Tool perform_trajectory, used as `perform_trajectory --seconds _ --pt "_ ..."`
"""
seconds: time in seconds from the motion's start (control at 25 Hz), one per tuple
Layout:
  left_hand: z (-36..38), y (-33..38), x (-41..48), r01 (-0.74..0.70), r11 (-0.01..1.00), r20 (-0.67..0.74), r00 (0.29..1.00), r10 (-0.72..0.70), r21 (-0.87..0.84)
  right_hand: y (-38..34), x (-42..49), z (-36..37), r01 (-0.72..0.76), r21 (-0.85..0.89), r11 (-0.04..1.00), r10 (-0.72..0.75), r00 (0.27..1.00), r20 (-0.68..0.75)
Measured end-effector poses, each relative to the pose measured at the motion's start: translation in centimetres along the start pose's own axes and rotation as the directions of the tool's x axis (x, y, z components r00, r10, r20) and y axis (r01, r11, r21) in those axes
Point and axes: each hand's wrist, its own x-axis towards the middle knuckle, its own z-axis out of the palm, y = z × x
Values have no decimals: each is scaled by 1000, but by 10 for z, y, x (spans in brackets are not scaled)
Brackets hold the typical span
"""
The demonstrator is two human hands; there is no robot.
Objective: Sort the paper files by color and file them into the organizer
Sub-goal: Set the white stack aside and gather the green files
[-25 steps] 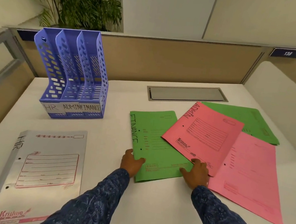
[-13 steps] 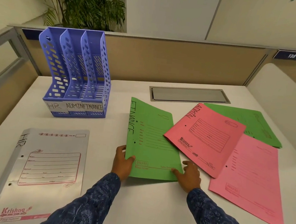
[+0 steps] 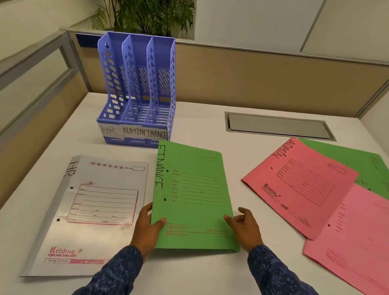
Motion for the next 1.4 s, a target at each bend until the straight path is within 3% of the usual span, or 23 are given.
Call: perform_trajectory --seconds 0.12,0.32,0.6,0.92,1.04,1.16,1.4 --pt "-4 -9 -12 -23 997 12 1000 22 74 6 -7 9 19 -50 999 -21 999 -30" --pt "-8 -25 -28 -108 899 -25 991 131 424 24 -26 21 108 -138 985 -124 986 -108" --pt "-9 -35 -35 -187 773 64 980 187 606 47 -40 26 96 -293 951 -168 958 -233" --pt "-1 -50 -30 -214 479 121 969 217 851 72 -47 26 190 -617 764 -314 944 -99" --pt "2 -46 -23 -210 472 99 963 249 856 71 -45 20 205 -599 774 -314 946 -82" --pt "14 -26 -1 -239 457 99 946 308 856 63 -38 0 211 -496 842 -324 933 -154" --pt "100 27 51 -406 358 307 902 302 841 64 -5 -92 71 -398 915 -245 880 -408"
